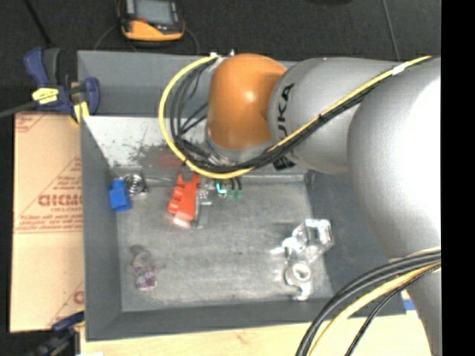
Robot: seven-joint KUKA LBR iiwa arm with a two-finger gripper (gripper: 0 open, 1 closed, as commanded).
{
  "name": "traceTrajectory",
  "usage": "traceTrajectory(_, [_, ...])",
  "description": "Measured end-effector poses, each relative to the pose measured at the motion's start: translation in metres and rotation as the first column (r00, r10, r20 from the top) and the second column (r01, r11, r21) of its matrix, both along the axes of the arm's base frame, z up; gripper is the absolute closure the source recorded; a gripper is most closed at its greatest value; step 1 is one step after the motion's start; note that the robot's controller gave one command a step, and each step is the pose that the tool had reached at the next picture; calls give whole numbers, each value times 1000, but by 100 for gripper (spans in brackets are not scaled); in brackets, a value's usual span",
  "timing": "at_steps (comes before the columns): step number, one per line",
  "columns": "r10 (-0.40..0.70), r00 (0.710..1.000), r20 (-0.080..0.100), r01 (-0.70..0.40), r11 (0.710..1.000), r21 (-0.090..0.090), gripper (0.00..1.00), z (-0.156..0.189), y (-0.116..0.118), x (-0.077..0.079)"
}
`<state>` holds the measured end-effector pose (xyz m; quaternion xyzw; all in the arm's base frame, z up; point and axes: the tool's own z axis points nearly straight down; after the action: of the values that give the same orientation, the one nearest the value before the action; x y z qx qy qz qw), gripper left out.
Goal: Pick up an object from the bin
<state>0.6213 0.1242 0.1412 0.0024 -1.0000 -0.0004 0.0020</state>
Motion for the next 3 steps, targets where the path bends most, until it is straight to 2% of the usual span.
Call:
traceTrajectory(1, [323,946,17,-323,946,-2,0,-68,-16,33])
traceTrajectory(3, [312,950,25,-312,950,2,0,-64,-17,36])
